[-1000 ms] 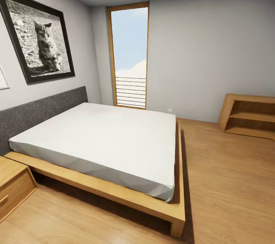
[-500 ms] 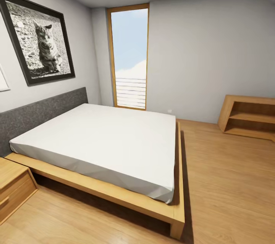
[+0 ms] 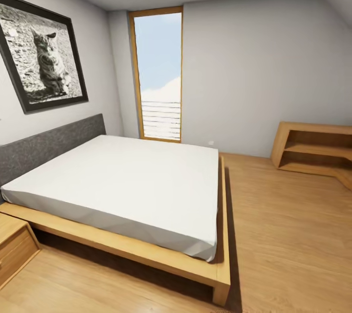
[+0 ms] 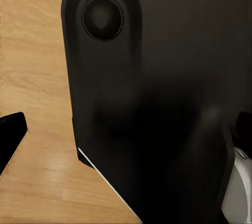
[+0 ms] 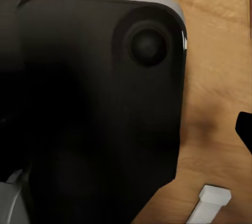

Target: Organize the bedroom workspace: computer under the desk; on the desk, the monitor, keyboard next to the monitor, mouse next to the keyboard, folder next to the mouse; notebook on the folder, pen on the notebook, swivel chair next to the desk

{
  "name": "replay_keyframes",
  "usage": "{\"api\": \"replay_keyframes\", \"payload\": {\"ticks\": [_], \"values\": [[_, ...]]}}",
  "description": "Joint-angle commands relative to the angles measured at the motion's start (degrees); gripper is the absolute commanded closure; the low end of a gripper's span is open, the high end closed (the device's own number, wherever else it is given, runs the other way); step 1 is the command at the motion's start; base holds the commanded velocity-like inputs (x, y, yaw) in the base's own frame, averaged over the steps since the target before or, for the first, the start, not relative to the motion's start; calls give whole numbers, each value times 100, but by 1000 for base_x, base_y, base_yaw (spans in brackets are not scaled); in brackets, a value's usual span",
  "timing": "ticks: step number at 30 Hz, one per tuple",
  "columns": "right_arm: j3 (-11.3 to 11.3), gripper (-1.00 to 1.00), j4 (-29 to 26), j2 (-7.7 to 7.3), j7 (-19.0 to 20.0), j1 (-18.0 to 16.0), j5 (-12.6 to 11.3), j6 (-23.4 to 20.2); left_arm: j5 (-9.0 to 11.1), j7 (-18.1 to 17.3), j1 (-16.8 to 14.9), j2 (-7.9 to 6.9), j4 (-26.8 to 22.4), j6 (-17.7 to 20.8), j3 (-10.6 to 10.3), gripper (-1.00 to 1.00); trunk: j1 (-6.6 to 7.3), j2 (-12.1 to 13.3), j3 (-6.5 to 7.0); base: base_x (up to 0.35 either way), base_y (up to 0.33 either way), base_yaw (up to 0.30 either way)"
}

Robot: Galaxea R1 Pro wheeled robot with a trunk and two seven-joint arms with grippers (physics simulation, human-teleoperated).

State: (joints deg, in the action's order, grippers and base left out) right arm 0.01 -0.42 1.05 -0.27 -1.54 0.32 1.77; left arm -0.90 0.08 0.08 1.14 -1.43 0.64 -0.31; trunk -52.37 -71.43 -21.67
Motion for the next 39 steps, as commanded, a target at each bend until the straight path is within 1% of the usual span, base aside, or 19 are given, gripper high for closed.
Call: {"api": "replay_keyframes", "payload": {"ticks": [1, 6, 7, 8, 9, 12, 14, 19, 32, 34, 38, 39], "values": [[-8, -100, 7, 3, -5, -8, 1, 52, -2, -3, 1, 0, -16, 5, 3, -100, 23, 38, 14, 0, 0, -238], [-26, -100, 7, 22, -9, -11, -22, 212, 7, -16, 1, 1, -145, -1, 11, -100, 133, 239, 113, 0, 0, -243], [-27, -100, 7, 25, -9, -11, -24, 1612, 8, -18, 1, 1, -448, -1, 12, -100, 155, 279, 134, 0, 0, -246], [-27, -100, 7, 27, -9, -12, -26, 1757, 8, -19, 1, -1, -527, -1, 12, -100, 177, 319, 154, 0, 0, -244], [-15, -100, 9, 30, -7, -11, -20, 2023, 8, -20, 1, -7, -675, -1, 13, -100, 199, 359, 176, 0, 0, -235], [4, -100, 13, 29, 7, -12, -6, 2334, 9, -21, 1, -13, -876, -2, 13, -100, 264, 479, 242, 0, 0, -223], [10, -100, 14, 28, 15, -11, -1, 2438, 10, -23, 1, -15, -967, -2, 13, -100, 308, 560, 287, 0, 0, -211], [16, -100, 13, 27, 21, -11, 3, 2532, 11, -22, 1, -15, -1056, -2, 13, -100, 418, 760, 401, 0, 0, -206], [8, -100, -2, 24, 18, -12, 4, 2571, 11, -17, 1, -17, -1105, -8, 13, -100, 704, 1282, 699, 0, 0, -206], [8, -100, -34, 23, 18, -11, 4, 2576, 11, -17, 1, -17, -1226, -10, 13, -100, 748, 1362, 745, 0, 0, -232], [8, -100, -294, 21, 24, -12, 4, 2582, 11, -21, 1, -17, -1438, -10, 13, -100, 835, 1522, 837, 0, 0, -244], [8, -100, -411, 18, 25, -12, 4, 2582, 11, -22, 1, -17, -1565, -11, 13, -100, 857, 1562, 860, 0, 0, -247]]}}
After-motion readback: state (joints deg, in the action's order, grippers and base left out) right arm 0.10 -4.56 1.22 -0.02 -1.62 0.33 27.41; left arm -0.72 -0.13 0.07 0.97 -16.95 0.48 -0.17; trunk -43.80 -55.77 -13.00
